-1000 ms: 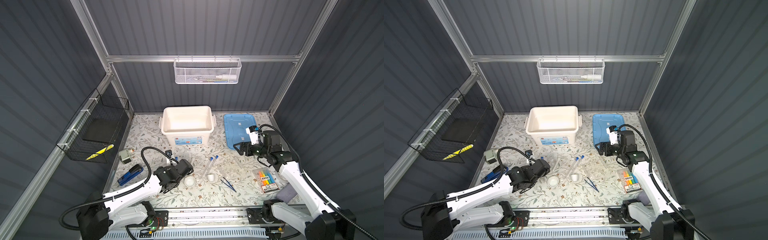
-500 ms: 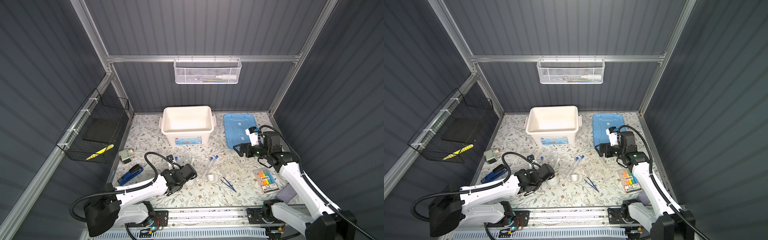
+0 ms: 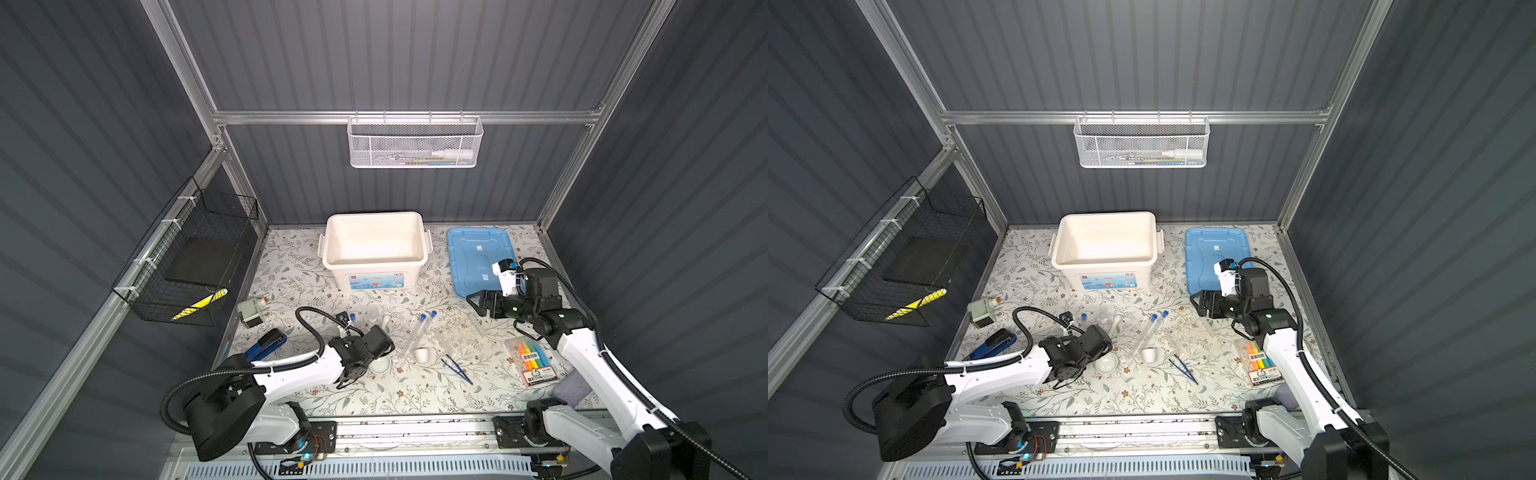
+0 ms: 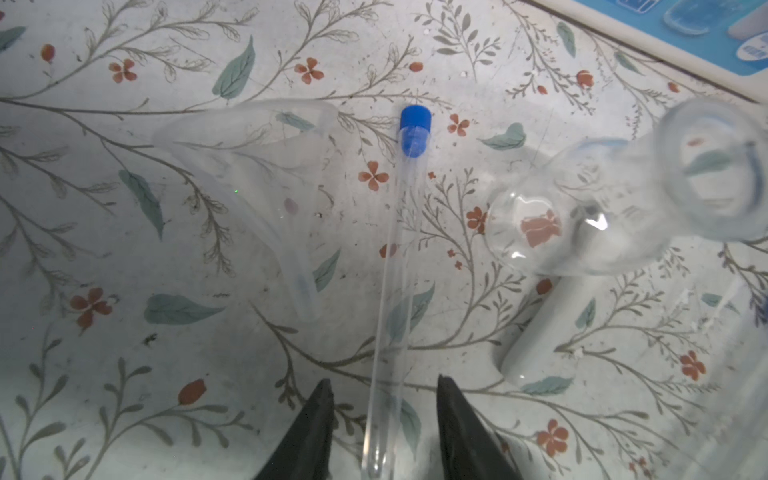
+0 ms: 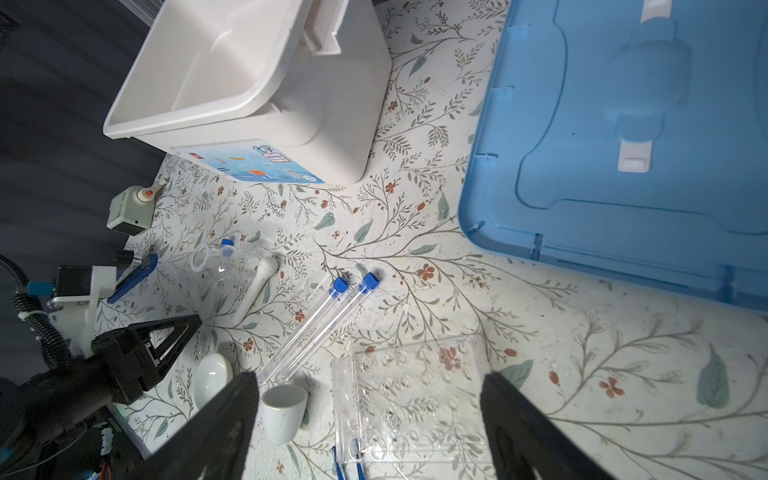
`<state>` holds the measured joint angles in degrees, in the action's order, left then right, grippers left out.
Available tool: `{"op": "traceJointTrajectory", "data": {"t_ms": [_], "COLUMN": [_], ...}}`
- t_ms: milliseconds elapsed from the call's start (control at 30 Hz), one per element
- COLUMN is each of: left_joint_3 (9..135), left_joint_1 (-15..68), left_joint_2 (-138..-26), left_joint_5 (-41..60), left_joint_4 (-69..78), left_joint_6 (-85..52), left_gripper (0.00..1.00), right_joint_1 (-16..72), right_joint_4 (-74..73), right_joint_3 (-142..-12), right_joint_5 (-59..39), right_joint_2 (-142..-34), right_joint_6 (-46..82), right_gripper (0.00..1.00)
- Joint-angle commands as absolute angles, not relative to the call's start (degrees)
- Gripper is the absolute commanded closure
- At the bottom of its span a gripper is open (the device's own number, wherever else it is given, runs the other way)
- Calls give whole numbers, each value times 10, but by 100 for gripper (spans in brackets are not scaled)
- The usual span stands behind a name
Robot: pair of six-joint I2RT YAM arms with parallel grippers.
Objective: Organize the chemistry lab equipment
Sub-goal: 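Lower the left gripper and close it on the blue-capped test tube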
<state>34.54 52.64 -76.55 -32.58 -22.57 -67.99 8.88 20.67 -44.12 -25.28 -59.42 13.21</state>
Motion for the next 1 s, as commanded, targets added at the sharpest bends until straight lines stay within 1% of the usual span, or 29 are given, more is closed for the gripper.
{"op": "traceJointTrajectory", "data": {"t_ms": [0,200,333,967], "left_joint_3": [344,360,366,379], "left_joint_1": [502,485,479,467], "left_joint_2": [-773,-793,-811,-841], "left_joint_5": [-290,-273,-261,-228], "left_joint_4": [-203,-196,-199,-200], "left_joint_6": [-646,-609,-604,-556], "left_gripper": [59,59,61,64], "right_joint_1": [88,88,88,90], "right_joint_4": [207,211,211,211], "right_joint_3": [-435,-425,-421,-403], "right_joint_5": [-252,-244,-240,-219], "right_joint_2": [-584,-572,-570,-551], "right_joint_6": [149,160,169,202], "right_gripper": [14,14,15,16]}}
